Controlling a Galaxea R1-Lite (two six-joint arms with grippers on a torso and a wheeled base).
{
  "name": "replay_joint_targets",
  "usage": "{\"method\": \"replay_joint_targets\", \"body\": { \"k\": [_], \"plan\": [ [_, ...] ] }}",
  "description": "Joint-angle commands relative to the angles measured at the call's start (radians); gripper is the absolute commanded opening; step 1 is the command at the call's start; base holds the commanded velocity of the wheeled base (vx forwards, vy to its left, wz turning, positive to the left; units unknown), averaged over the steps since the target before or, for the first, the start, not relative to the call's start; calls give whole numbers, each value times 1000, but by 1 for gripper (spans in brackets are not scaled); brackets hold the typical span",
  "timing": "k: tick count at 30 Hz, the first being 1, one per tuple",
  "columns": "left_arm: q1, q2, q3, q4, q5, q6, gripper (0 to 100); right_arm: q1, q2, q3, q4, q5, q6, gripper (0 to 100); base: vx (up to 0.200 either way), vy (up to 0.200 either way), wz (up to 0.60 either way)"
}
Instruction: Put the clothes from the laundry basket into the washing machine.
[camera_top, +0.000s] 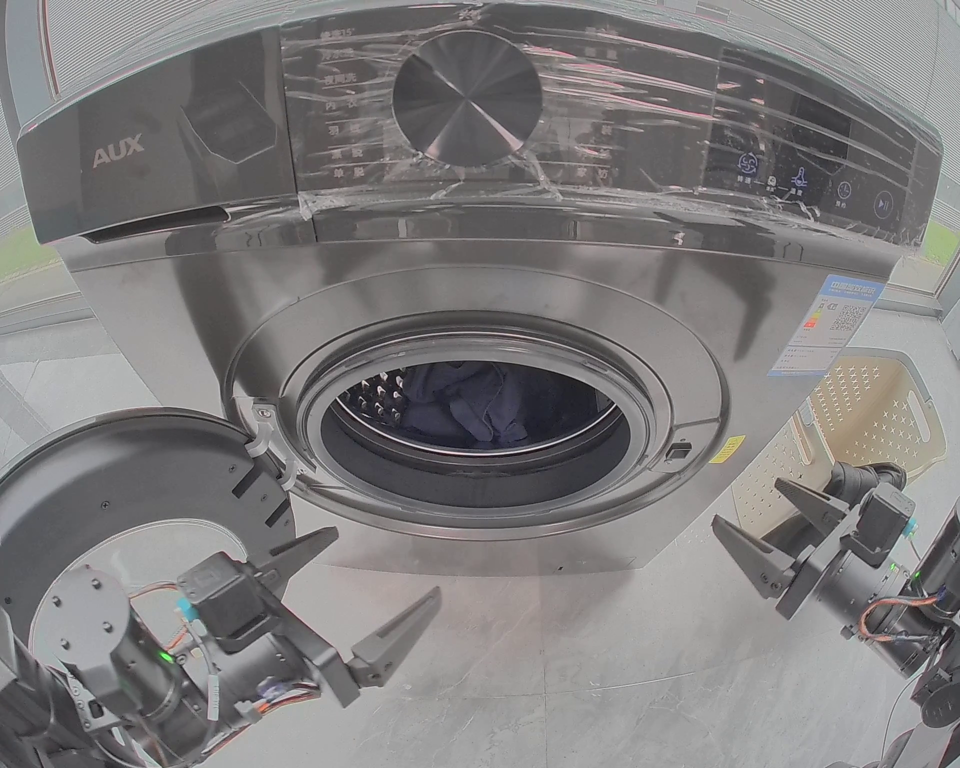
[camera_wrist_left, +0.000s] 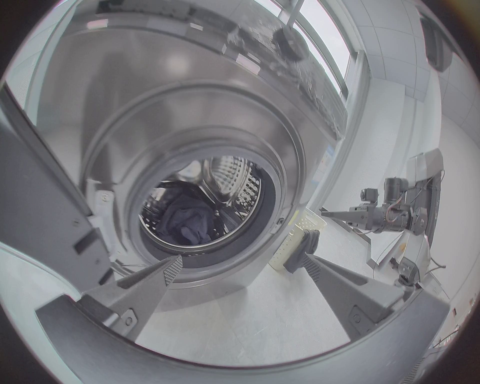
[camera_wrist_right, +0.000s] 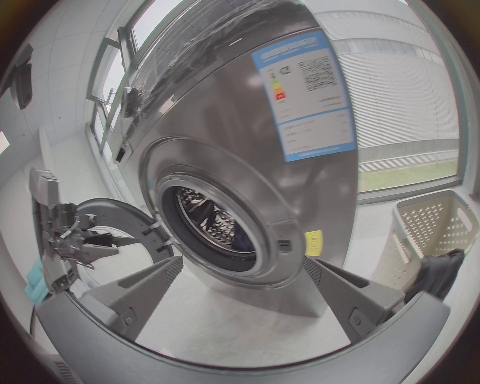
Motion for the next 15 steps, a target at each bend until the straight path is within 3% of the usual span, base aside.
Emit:
{"method": "replay_joint_targets", "body": {
  "k": [1, 3, 7, 9, 11, 15],
  "plan": [
    [5, -225, 64, 46, 65, -27, 100, -131, -101, 23, 72, -4, -46, 100, -200, 0, 0],
    [14, -307, 64, 107, 91, -22, 100, -157, -156, 23, 139, -4, -51, 100, -200, 0, 0],
    [69, -465, 64, 294, 90, 14, 100, -173, -317, 23, 284, -4, -91, 100, -200, 0, 0],
    [80, -518, 64, 350, 90, 16, 100, -174, -361, 23, 323, -4, -97, 100, -200, 0, 0],
    [95, -707, 64, 529, 80, 16, 100, -193, -490, 23, 440, -4, -100, 100, -200, 0, 0],
    [173, -907, 64, 761, 60, 19, 100, -242, -636, 21, 590, -4, -135, 100, -200, 0, 0]
  ]
}}
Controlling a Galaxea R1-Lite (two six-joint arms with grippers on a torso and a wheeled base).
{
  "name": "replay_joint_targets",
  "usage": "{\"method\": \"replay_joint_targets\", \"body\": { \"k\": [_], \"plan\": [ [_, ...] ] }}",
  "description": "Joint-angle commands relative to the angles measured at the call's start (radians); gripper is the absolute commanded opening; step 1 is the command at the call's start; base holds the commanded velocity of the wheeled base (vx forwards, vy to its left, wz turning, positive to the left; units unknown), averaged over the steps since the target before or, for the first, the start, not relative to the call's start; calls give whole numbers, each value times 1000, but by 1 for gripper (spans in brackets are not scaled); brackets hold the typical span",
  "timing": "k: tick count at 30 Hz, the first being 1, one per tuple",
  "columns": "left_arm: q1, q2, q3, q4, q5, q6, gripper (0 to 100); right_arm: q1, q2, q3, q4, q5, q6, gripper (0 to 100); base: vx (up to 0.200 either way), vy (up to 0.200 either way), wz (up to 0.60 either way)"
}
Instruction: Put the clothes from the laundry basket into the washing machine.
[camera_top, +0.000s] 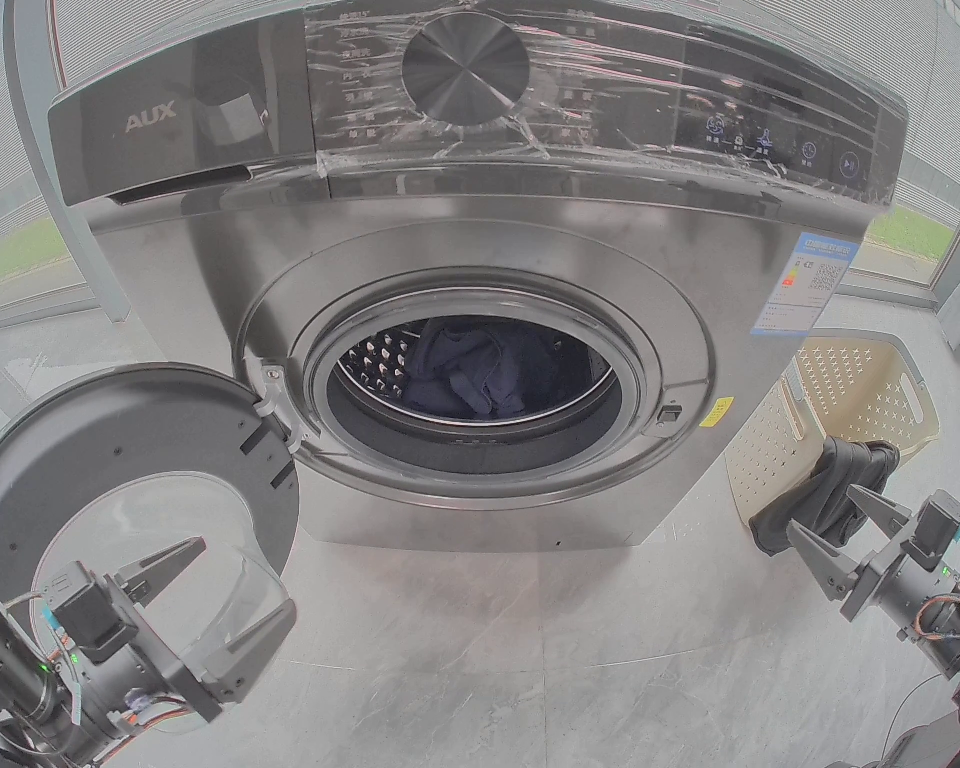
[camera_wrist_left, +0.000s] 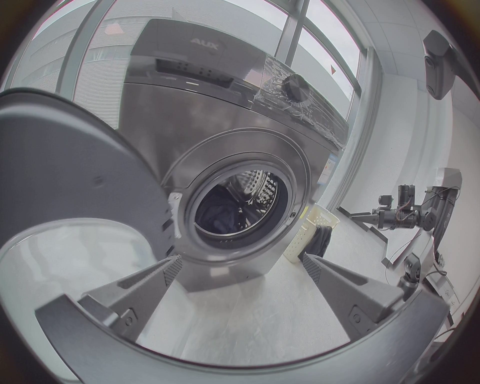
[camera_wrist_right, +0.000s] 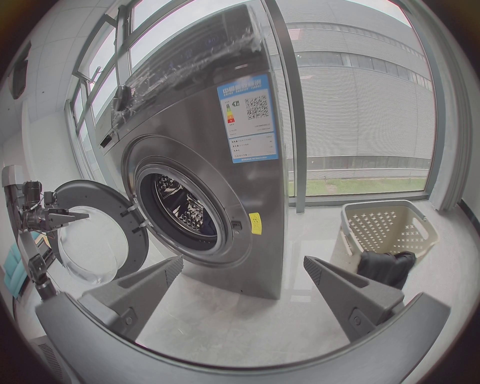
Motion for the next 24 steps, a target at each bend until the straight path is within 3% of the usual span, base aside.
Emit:
{"method": "replay_joint_targets", "body": {
  "k": [1, 4, 7, 8, 11, 16, 24],
  "plan": [
    [131, -451, 17, 328, -33, 9, 100, -94, -364, 15, 252, 1, -60, 100, -200, 0, 0],
    [193, -590, 17, 405, -97, 6, 100, -154, -489, 15, 378, 3, -68, 100, -133, 0, 0],
    [257, -707, 16, 515, -121, 12, 100, -191, -607, 14, 506, 9, -68, 100, 0, 0, 0],
    [269, -744, 17, 563, -121, 23, 100, -197, -643, 12, 545, 7, -68, 100, 0, 0, 0],
    [321, -851, 17, 715, -131, 97, 100, -234, -768, -3, 673, 3, -68, 100, 0, 0, 0],
    [383, -914, 8, 767, -180, 97, 100, -312, -933, -23, 812, 24, -88, 100, 0, -160, 0],
    [447, -966, 17, 845, -214, 58, 100, -315, -1050, -63, 984, 17, -85, 100, 0, -200, 0]
  ]
}}
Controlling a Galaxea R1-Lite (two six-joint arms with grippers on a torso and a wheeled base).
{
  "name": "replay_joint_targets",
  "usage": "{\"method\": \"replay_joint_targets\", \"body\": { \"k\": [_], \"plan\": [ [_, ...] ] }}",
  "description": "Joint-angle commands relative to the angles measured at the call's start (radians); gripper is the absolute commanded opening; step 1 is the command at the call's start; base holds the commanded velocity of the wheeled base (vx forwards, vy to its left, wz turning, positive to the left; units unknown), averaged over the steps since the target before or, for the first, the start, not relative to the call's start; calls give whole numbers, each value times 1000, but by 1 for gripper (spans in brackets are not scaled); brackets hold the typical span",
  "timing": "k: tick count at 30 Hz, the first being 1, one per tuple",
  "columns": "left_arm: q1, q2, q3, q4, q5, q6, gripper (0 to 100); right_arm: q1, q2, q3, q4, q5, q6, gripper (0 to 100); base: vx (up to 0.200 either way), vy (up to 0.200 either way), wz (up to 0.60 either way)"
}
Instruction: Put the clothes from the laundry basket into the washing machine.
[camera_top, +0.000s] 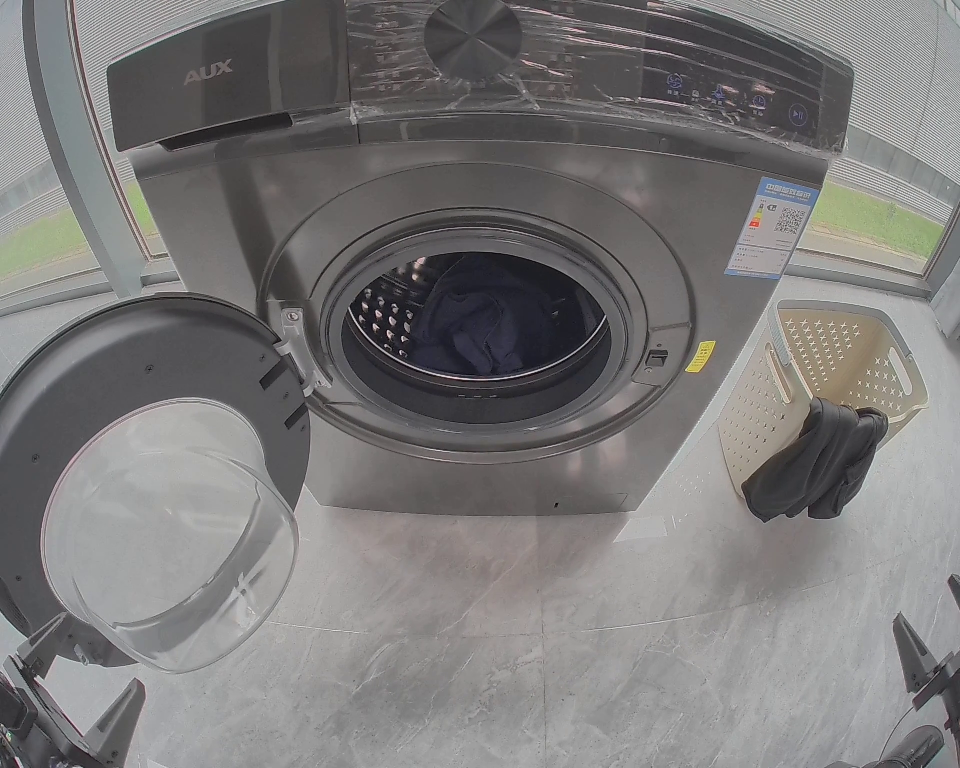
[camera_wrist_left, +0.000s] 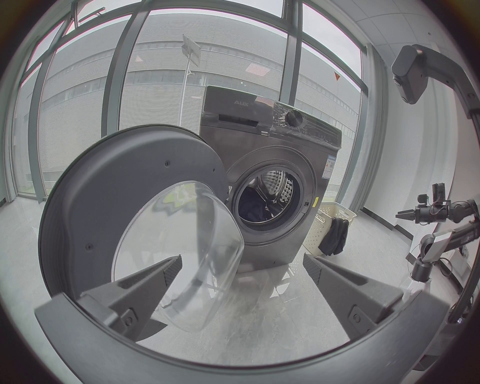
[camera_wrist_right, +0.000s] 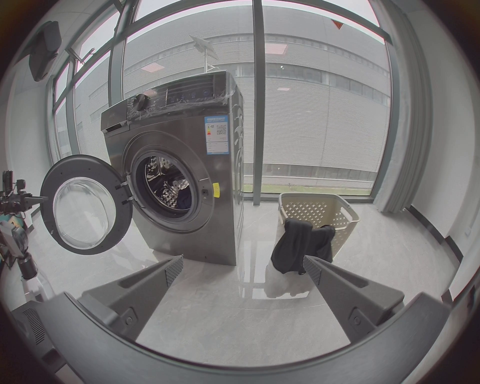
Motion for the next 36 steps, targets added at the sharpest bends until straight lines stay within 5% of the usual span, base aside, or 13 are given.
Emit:
{"method": "replay_joint_targets", "body": {
  "k": [1, 8, 13, 18, 21, 25, 30, 31, 33, 36],
  "plan": [
    [71, -103, 18, 42, -25, -11, 100, -26, -155, -18, 45, -1, -4, 100, 0, -200, 0],
    [162, -154, 18, 138, -43, -6, 100, -28, -180, 25, 56, -3, 1, 100, 0, -200, 0],
    [188, -158, 18, 171, -66, -44, 100, -78, -203, 59, 85, 8, 1, 100, 0, -200, 0],
    [393, -200, 18, 172, -103, -49, 100, -109, -277, 51, 154, 24, 4, 100, 0, -200, 0],
    [389, -203, 18, 172, -109, -24, 100, -111, -278, 53, 151, 25, 4, 100, 0, -200, 0],
    [370, -247, 16, 207, -41, 17, 100, -111, -278, 59, 134, 11, 22, 100, 0, 0, 0],
    [369, -247, 15, 258, -81, 29, 100, -112, -278, 59, 140, -46, 56, 100, 0, 0, 0],
    [369, -247, 16, 256, -81, 29, 100, -112, -278, 59, 147, -33, 59, 100, 0, 0, 0],
    [369, -247, 16, 256, -80, 18, 100, -111, -278, 58, 191, 63, 48, 100, 0, 0, 0],
    [369, -247, 16, 256, -77, 5, 100, -111, -277, 58, 187, 54, 47, 100, 0, 0, 0]
  ]
}}
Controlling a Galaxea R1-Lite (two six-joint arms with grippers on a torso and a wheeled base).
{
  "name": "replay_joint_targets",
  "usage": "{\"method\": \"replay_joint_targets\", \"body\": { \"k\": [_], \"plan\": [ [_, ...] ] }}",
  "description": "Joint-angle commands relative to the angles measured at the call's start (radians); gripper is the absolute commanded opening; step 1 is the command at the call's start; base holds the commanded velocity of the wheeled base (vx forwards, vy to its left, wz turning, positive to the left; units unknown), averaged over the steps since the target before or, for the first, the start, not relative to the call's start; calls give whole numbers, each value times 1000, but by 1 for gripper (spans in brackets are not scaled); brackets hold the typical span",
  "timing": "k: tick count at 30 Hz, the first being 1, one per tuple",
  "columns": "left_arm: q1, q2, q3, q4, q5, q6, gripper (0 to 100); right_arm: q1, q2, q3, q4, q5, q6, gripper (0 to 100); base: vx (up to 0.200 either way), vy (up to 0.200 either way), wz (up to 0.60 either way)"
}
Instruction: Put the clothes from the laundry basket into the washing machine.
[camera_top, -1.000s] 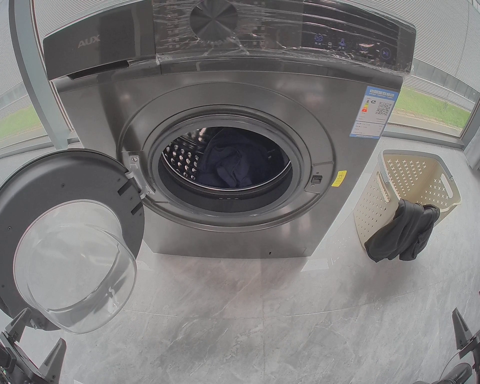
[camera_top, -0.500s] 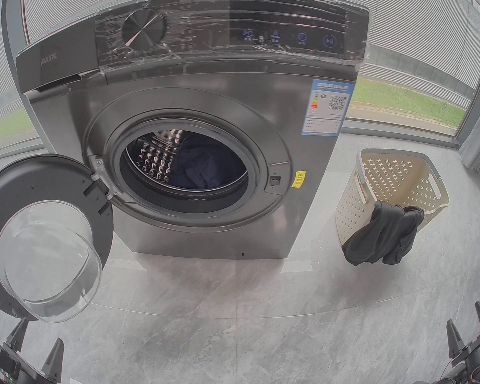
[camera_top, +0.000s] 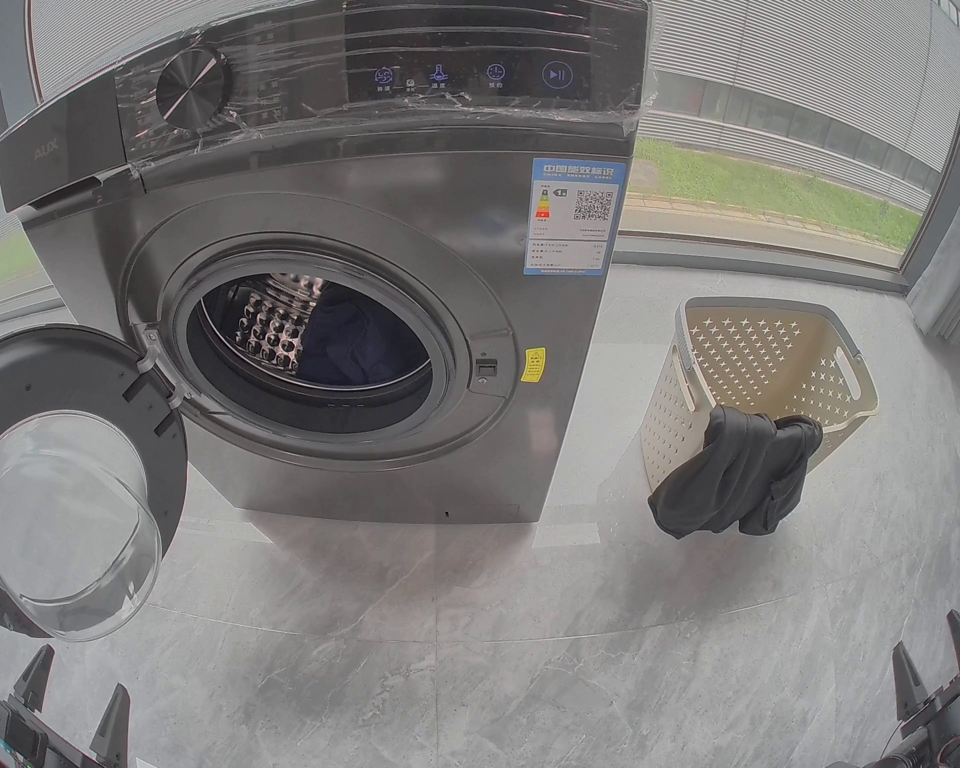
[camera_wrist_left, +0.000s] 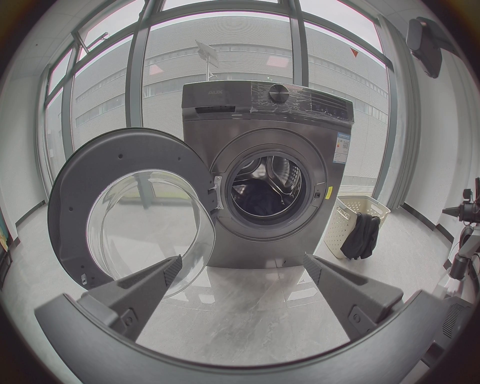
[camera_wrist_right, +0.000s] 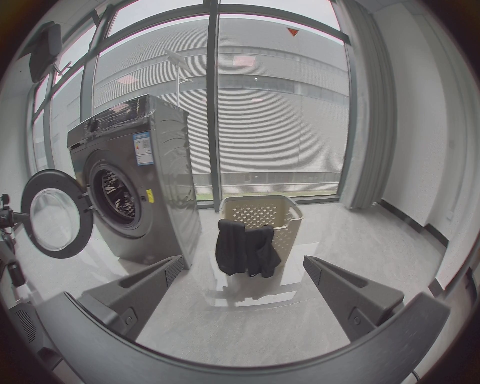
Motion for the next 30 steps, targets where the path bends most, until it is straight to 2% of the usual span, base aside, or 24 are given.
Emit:
{"method": "replay_joint_targets", "body": {
  "k": [1, 6, 14, 18, 30],
  "plan": [
    [-1, -17, 16, 0, 3, -18, 100, -1, -12, 18, 11, 23, -5, 100, 0, -200, 0],
    [-1, -17, 16, 0, 3, -16, 100, 0, -12, 18, 11, 25, -5, 100, 0, -200, 0],
    [0, -17, 17, 0, 2, 2, 100, 0, -12, 18, 11, 25, -5, 100, 0, -200, 0],
    [-1, -17, 17, 0, 2, -6, 100, 2, -13, 18, 10, 25, -3, 100, 0, -200, 0],
    [-1, -17, 17, 0, 0, 0, 100, 0, -13, 18, 10, 25, -6, 100, 0, -200, 0]
  ]
}}
